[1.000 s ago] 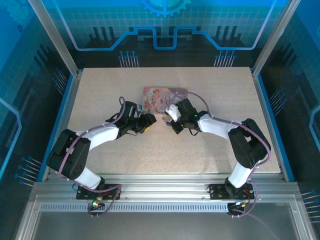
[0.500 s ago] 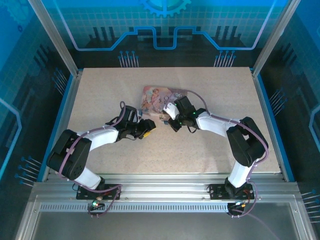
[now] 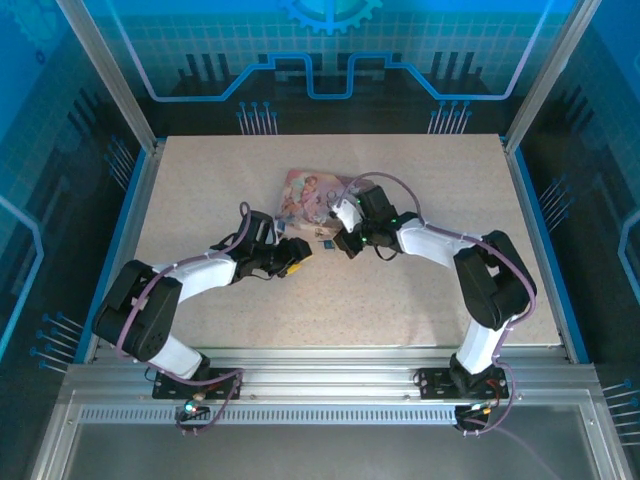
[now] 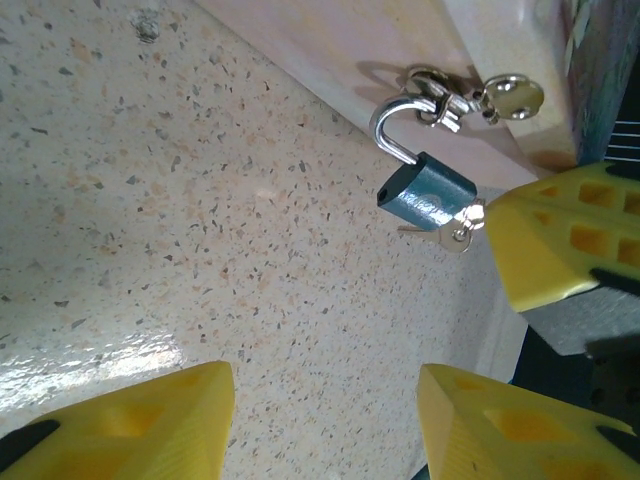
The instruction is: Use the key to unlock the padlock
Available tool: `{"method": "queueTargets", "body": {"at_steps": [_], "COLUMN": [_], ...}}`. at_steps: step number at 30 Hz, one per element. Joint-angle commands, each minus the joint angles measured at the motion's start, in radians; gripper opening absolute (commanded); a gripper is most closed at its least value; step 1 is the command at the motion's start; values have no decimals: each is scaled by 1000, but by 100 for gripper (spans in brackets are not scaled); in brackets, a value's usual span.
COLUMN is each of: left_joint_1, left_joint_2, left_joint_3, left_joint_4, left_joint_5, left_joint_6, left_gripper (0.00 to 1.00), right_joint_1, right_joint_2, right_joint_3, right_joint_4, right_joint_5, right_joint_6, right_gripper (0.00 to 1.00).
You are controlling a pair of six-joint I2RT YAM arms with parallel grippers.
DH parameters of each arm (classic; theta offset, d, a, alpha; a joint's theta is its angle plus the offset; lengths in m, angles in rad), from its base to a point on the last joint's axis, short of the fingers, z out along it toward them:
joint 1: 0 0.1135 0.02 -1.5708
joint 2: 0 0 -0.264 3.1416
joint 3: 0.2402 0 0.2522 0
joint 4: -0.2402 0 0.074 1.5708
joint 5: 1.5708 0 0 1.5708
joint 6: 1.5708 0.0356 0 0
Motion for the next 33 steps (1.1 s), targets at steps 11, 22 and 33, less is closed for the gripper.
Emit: {"method": "queueTargets", "body": {"at_steps": [11, 22, 33], "left_joint_1": [10, 20, 21], "left_joint_2": [-43, -49, -36], "left_joint_3": [-16, -12, 3], "left_joint_4": [-20, -24, -19], "left_joint_5": [-3, -37, -47], "left_joint_6": [9, 23, 27], "left_gripper": [52, 53, 54], "right_joint_1": [-39, 72, 81], "right_joint_2": [23, -40, 56], "right_joint_3": [-48, -208, -160], "right_joint_4": [176, 272, 325], "right_joint_5": [-153, 129, 316], "right_joint_6": [171, 297, 458], "right_gripper": [0, 35, 49]}}
